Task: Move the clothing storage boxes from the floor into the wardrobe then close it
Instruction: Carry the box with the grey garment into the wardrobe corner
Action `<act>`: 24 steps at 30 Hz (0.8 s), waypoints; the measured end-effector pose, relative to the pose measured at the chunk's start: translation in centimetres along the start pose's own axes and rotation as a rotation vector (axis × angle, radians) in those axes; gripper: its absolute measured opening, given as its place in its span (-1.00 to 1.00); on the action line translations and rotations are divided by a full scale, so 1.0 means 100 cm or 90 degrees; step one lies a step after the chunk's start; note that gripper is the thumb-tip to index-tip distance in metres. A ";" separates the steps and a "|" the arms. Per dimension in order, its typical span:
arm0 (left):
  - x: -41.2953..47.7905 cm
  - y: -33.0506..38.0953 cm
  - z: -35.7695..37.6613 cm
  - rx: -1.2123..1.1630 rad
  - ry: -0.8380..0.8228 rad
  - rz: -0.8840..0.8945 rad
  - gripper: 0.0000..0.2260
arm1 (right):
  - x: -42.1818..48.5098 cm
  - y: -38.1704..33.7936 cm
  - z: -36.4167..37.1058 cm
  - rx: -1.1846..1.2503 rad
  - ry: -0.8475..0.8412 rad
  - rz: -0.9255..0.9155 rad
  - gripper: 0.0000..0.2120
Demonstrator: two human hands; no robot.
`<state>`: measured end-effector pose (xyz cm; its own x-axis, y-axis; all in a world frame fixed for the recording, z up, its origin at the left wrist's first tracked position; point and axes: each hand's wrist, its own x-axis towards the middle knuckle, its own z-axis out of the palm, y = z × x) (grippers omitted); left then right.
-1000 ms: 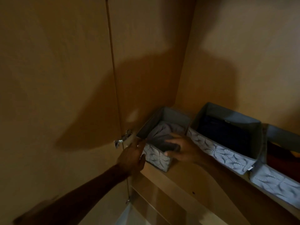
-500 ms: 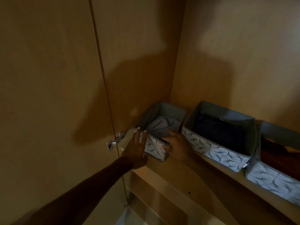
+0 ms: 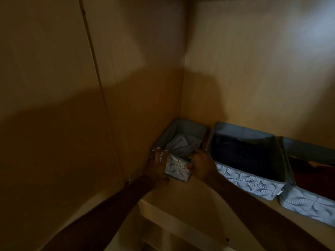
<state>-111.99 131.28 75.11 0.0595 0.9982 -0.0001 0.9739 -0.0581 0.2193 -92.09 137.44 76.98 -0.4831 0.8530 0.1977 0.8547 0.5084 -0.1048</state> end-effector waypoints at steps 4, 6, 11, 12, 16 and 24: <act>0.023 -0.003 -0.006 -0.003 -0.023 0.015 -0.03 | 0.008 0.006 0.003 -0.054 0.041 0.062 -0.60; 0.032 -0.002 -0.008 0.003 -0.026 0.022 -0.05 | 0.012 0.009 0.003 -0.072 0.041 0.077 -0.53; 0.054 -0.006 -0.008 -0.045 -0.049 0.047 -0.05 | 0.022 0.013 -0.001 -0.074 0.031 0.118 -0.59; 0.058 -0.006 -0.008 -0.051 -0.054 0.051 -0.04 | 0.023 0.015 -0.002 -0.064 0.028 0.128 -0.61; 0.074 -0.001 -0.009 -0.059 -0.055 0.060 -0.06 | 0.034 0.026 -0.004 -0.067 0.002 0.159 -0.63; 0.078 0.000 0.011 -0.067 0.009 0.042 -0.06 | 0.039 0.031 0.005 -0.068 0.005 0.150 -0.63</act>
<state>-111.28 139.09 73.99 0.1186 0.9924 0.0321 0.9397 -0.1226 0.3193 -91.43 142.42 76.92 -0.2678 0.9451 0.1874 0.9588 0.2806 -0.0451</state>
